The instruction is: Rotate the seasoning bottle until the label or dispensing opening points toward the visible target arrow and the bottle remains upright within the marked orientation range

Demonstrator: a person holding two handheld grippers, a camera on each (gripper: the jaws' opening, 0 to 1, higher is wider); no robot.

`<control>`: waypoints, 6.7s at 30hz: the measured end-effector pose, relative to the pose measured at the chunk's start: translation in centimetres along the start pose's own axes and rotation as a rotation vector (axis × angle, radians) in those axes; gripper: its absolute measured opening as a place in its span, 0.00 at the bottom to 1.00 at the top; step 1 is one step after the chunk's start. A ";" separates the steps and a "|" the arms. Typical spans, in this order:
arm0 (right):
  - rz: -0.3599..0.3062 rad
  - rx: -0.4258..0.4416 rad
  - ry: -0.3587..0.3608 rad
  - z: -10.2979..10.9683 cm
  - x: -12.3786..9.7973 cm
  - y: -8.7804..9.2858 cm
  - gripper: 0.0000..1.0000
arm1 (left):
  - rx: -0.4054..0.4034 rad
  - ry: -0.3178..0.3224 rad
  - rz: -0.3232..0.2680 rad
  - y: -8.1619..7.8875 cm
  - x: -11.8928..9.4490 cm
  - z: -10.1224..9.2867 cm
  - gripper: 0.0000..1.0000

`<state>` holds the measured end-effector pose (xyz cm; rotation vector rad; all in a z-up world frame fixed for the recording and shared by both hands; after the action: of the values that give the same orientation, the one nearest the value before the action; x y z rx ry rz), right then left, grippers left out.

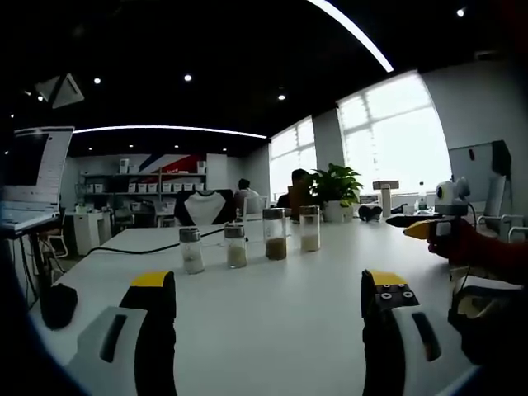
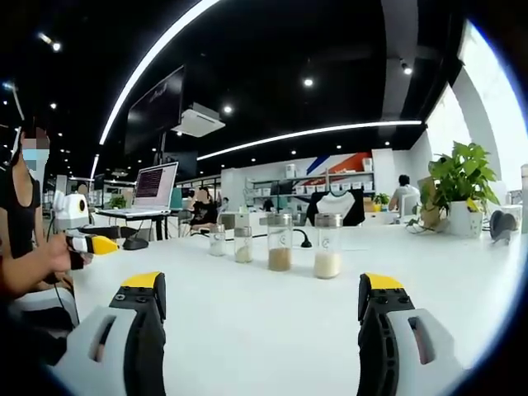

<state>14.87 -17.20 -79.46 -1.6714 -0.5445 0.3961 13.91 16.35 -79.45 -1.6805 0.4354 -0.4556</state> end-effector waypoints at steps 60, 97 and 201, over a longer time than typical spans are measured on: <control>0.024 0.002 0.003 0.1 0.2 0.5 0.99 | -0.018 -0.047 0.005 0.5 -0.4 1.8 0.97; 0.069 -0.052 -0.077 2.0 -1.7 0.6 0.99 | -0.011 -0.064 0.089 0.3 4.5 4.6 0.93; 0.036 0.013 -0.084 0.6 -3.1 1.1 0.85 | -0.049 -0.160 -0.051 -1.2 11.0 10.5 0.64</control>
<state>12.11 -18.56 -80.81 -1.6600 -0.5738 0.4971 28.79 19.59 -79.21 -1.7642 0.2893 -0.3466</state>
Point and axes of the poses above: the point that each gripper's makers call its tool centre point, and the gripper's own axes: x roughly forward along the fingers, z roughly to its left, y roughly out of its underside, the point moved 7 cm from there along -x, roughly backward along the fingers, and after that the axes turned 10 degrees about -x, right-handed, at the moved point
